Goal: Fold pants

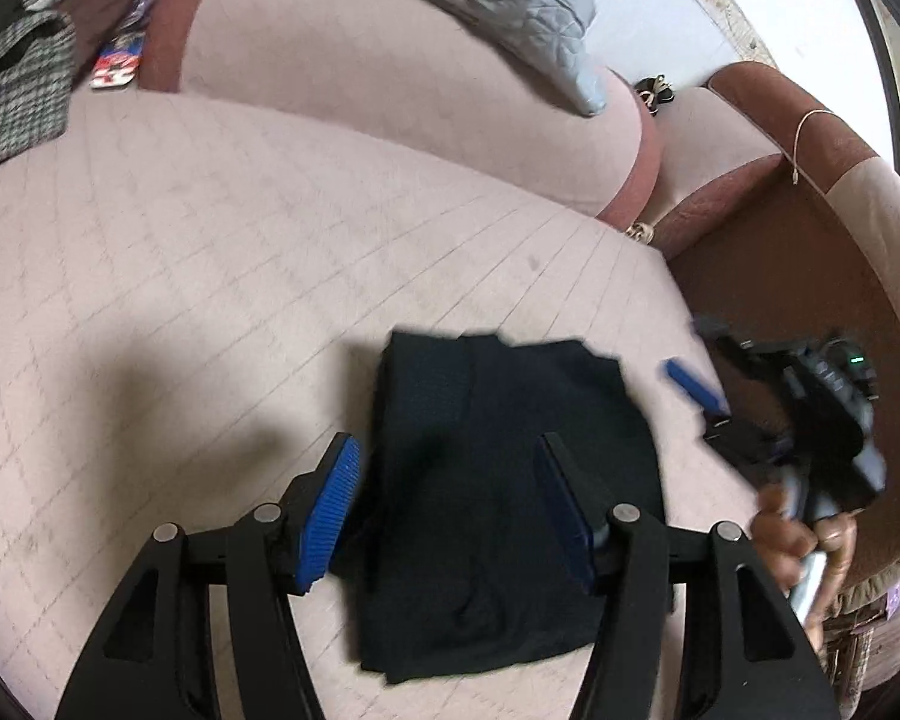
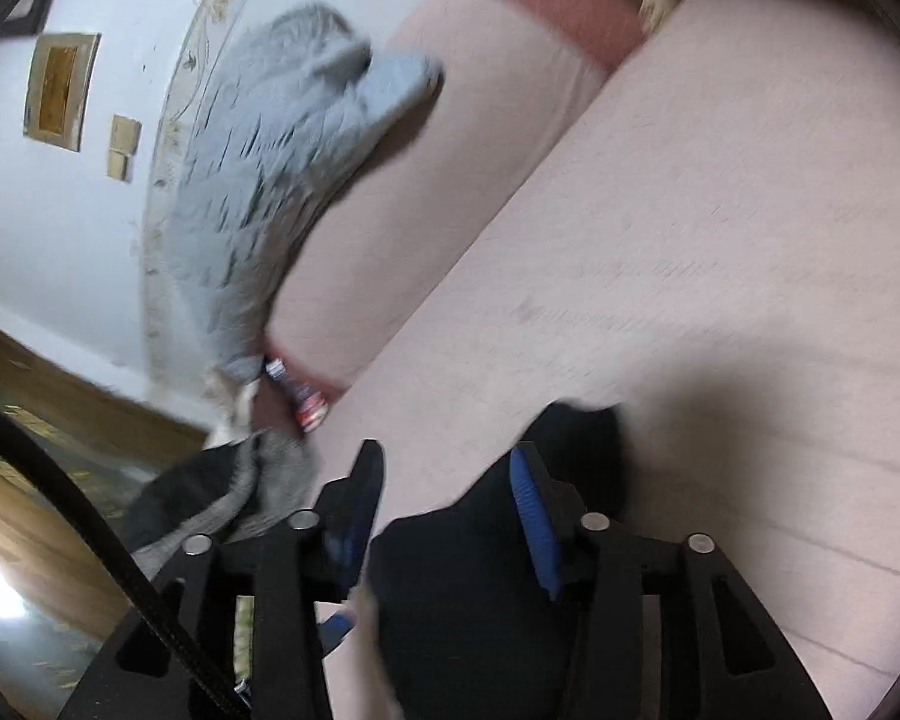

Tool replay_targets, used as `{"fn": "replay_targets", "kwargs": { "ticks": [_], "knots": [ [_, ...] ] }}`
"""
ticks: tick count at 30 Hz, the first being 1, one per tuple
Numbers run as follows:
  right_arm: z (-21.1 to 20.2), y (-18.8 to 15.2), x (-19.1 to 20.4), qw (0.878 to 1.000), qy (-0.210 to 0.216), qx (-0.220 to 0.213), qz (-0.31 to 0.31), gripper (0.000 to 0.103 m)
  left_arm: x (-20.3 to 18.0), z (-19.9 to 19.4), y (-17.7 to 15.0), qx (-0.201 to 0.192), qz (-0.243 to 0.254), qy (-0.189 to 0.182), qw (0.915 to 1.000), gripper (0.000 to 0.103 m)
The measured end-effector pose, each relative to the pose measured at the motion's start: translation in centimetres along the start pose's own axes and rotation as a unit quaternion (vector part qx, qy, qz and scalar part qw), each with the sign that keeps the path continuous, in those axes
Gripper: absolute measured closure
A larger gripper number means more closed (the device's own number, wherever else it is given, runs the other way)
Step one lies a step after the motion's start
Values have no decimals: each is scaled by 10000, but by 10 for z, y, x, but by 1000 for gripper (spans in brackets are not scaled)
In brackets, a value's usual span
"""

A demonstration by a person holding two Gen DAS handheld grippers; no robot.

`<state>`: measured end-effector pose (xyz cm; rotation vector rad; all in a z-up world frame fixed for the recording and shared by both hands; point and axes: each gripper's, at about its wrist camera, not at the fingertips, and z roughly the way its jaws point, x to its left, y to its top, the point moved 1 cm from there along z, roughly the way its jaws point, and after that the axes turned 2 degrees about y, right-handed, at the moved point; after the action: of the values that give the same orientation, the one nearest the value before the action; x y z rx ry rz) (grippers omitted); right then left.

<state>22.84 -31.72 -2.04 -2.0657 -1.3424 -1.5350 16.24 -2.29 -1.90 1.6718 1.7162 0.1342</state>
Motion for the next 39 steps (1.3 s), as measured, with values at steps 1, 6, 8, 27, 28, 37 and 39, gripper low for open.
{"fn": "replay_targets", "kwargs": {
  "ticks": [1,6,8,27,28,37,39],
  "knots": [
    [10,-1,-5,9998,20,138,104,53,-6,5,7,-10,-6,-49,10000,43],
    [44,-5,-32,9963,-719,417,233,53,-21,52,27,322,42,76,9994,40],
    [45,-5,-29,9961,-772,372,192,53,-16,72,30,454,-12,458,9979,40],
    [-39,-70,-3,9958,389,412,712,47,9,28,-37,506,-81,228,9984,28],
    [-39,-77,-5,9949,436,474,773,47,13,30,-42,572,-101,367,9976,28],
    [-82,-116,-25,9958,-341,4,852,44,25,-9,-58,470,-137,279,9984,28],
    [-99,-126,-16,9962,-679,-140,531,41,21,-28,-66,281,77,445,9986,28]
  ]
}}
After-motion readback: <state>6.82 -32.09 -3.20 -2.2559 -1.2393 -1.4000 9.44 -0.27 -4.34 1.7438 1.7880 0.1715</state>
